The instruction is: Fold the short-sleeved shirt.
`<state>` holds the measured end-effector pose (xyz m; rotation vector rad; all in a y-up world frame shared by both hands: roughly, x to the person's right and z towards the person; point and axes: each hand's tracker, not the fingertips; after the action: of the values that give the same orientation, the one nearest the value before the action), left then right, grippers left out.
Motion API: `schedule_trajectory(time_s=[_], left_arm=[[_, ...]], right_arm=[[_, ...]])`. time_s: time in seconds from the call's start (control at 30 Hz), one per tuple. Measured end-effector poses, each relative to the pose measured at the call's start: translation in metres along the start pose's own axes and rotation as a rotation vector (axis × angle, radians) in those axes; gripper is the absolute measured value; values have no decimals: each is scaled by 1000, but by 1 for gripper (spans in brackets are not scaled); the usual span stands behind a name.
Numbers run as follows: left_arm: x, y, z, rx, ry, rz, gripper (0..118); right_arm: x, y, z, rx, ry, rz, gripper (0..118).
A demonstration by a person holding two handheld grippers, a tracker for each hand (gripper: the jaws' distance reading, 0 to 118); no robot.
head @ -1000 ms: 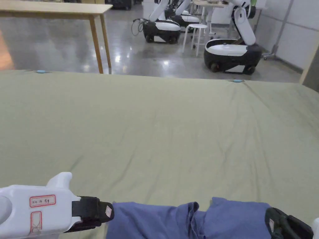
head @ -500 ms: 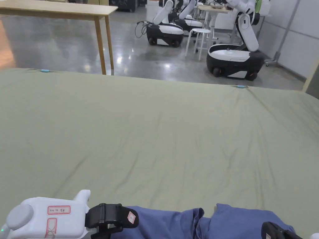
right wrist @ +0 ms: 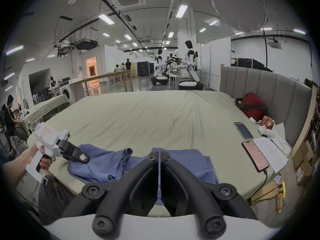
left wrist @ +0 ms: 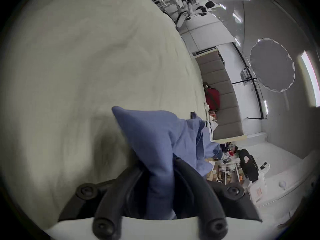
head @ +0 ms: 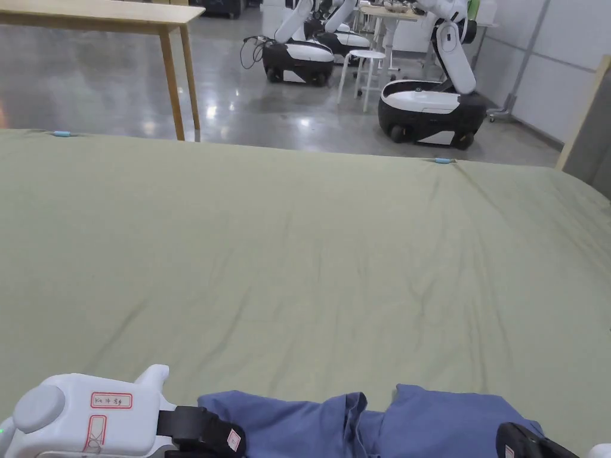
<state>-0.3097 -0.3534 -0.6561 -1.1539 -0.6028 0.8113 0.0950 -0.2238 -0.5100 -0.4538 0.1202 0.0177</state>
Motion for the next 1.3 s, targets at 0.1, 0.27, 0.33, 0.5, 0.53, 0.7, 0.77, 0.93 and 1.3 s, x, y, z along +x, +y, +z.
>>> schedule_trajectory(time_s=[0.1, 0.27, 0.33, 0.5, 0.53, 0.7, 0.77, 0.93, 1.3], left_arm=[[-2, -4, 23, 57, 41, 7, 12], [0, -25, 107, 157, 168, 14, 12], [6, -32, 147, 201, 247, 36, 12], [46, -38, 191, 263, 354, -4, 12], [54, -39, 190, 261, 354, -4, 12], [106, -34, 152, 204, 407, -66, 12], [125, -36, 134, 197, 390, -97, 12], [168, -39, 80, 176, 352, -154, 12], [187, -45, -83, 38, 466, -361, 104]], right_arm=[[4, 1, -1, 9, 2, 0, 3], [0, 4, -6, 25, 27, -1, 3], [0, 2, -9, 29, 43, 5, 3], [-8, -1, -13, 25, 78, 10, 3], [-10, -1, -13, 22, 86, 13, 3], [-19, 2, -3, 29, 94, 15, 3], [-15, 2, 0, 32, 88, 13, 3], [-5, 1, 3, 29, 64, 3, 3], [29, -10, 6, 11, 6, -52, 3]])
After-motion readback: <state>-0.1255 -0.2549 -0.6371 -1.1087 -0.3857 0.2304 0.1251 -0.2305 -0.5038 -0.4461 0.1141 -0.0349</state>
